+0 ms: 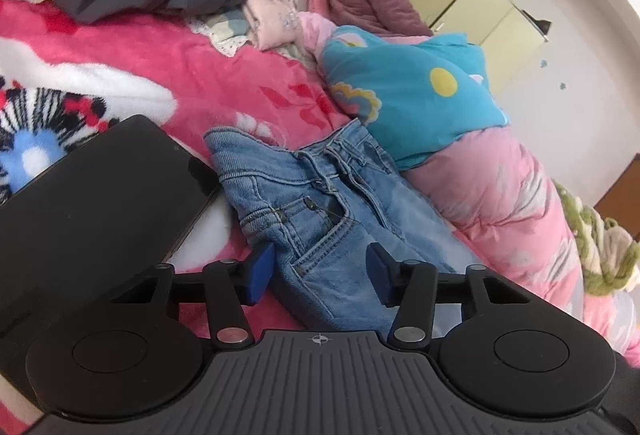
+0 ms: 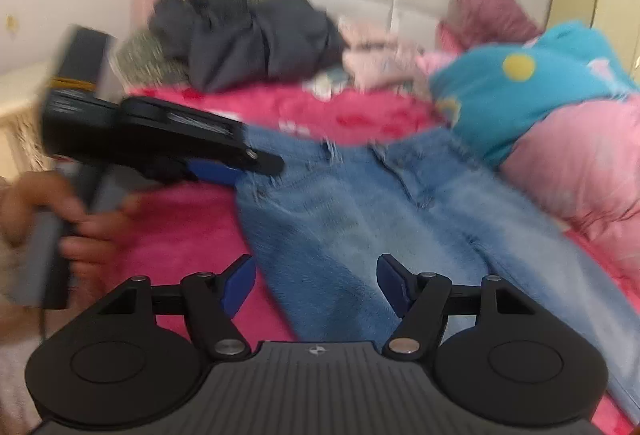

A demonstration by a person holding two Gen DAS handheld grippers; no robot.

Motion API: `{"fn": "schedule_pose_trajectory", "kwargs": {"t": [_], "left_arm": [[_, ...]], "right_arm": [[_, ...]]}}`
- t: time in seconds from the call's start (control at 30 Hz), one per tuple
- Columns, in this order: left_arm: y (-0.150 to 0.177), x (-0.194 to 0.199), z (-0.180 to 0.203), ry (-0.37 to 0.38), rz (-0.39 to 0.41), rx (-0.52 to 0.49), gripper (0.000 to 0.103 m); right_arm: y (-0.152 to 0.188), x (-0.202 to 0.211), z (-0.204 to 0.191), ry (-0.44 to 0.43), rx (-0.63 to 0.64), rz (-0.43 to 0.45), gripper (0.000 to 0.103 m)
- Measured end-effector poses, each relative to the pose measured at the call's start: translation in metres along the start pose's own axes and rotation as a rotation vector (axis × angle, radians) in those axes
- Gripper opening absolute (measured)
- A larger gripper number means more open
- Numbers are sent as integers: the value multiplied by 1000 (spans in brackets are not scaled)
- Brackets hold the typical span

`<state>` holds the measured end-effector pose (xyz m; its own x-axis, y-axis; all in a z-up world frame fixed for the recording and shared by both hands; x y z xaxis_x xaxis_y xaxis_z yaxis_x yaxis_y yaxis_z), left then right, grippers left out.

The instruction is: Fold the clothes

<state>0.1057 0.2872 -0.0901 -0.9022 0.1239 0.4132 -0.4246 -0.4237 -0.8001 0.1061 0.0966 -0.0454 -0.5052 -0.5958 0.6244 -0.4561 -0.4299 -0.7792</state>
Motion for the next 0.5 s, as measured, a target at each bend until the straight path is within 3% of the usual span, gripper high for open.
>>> {"fn": "schedule_pose_trajectory", "kwargs": {"t": [0.17,0.33,0.4,0.5], "left_arm": [[2,0,-4,20,9,-13,47],[2,2,-4,26,18,-16,46],[3,3,-3,25,23,-23,46],[3,3,-3,21,27,-32,46]], "right_arm": [[2,-30,26,-38,-139,-142,57],[5,-8,32,-92,-259,-180,22],[7,3,30,-127,-303,-189,14],[18,23,15,-161,-321,-174,10]]}}
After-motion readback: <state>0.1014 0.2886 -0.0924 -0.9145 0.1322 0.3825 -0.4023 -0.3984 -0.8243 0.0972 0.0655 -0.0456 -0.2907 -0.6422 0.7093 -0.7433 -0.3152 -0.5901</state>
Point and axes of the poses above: each gripper's, at about its wrist camera, not at the fingertips, and x roughly against the way its jaws point, z to its right, y to its underside, the point moved 3 cm from there along -x, roughly the way its jaws point, and after that the axes turned 13 degrees about -x, right-handed, at the moved point
